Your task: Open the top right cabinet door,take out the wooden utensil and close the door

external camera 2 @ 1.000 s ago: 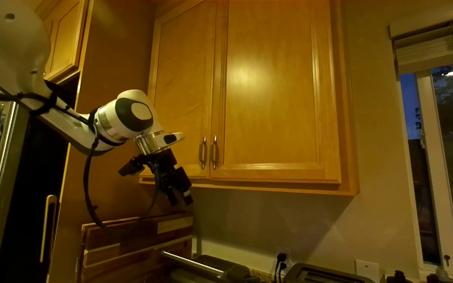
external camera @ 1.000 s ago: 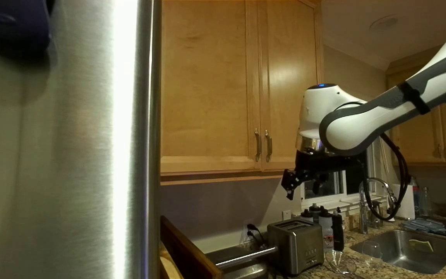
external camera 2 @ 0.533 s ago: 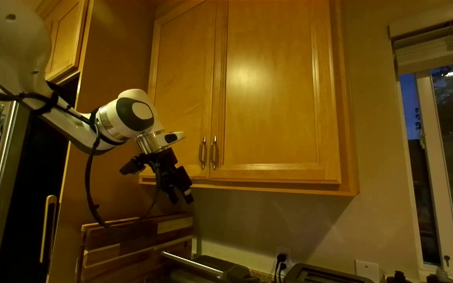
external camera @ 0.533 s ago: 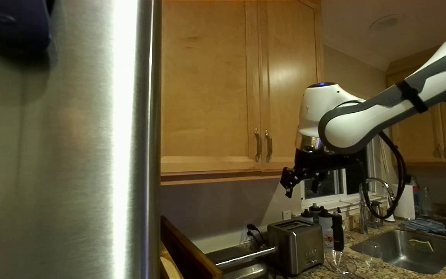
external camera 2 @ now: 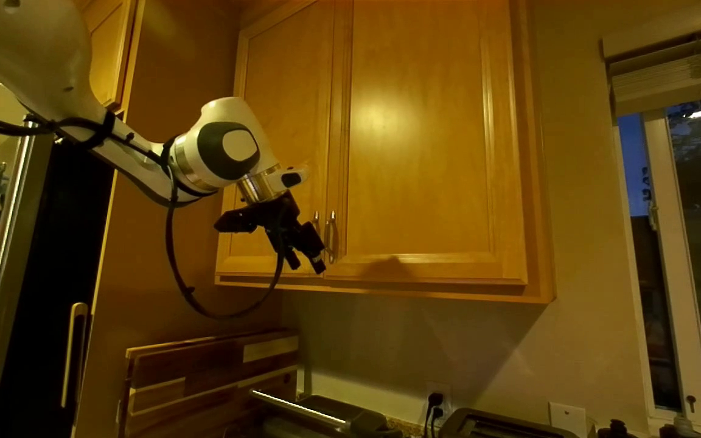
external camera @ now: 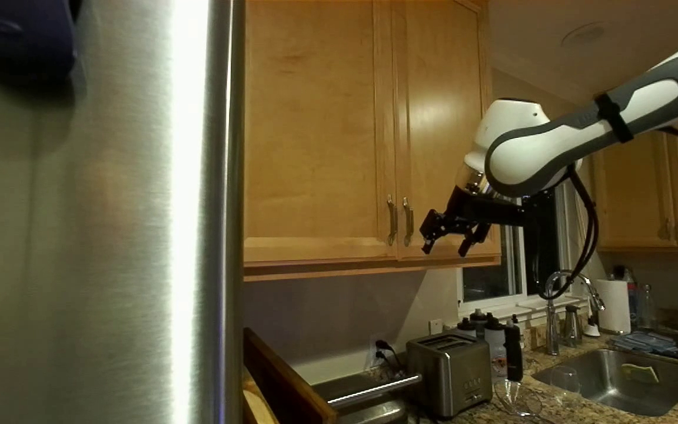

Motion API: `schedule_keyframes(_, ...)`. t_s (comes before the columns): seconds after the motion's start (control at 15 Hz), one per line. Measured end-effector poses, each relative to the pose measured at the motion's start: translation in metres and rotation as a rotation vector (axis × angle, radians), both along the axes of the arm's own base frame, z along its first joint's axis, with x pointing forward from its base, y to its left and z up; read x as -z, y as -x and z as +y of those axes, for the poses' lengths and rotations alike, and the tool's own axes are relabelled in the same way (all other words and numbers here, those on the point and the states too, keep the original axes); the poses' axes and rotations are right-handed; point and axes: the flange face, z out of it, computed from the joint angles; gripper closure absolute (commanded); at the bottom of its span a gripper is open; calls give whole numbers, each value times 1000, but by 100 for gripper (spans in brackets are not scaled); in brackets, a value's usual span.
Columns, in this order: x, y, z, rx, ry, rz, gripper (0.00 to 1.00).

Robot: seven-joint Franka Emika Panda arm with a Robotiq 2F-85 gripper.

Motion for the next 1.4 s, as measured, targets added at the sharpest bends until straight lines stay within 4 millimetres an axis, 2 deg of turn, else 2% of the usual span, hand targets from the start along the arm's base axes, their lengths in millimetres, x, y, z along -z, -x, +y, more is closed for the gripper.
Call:
schedule_keyframes(0.67,-44,-11,-9,-56,-24,-131,0)
schedule_keyframes(0.73,-47,-12,-9,-62,-20,-143,12)
schedule_keyframes(0.8,-50,-14,-10,-67,-17,-153,10)
schedule_keyframes(0.87,-51,-16,-11,-72,-15,-162,13)
schedule_keyframes(1.13,-52,-28,-12,-90,-1,-173,2)
schedule_keyframes(1.27,-50,-35,-13,-99,7,-168,3)
schedule_keyframes(1.33,-50,-38,-13,-103,10,-166,12)
schedule_keyframes(1.4,-50,-42,-14,-106,12,-164,28)
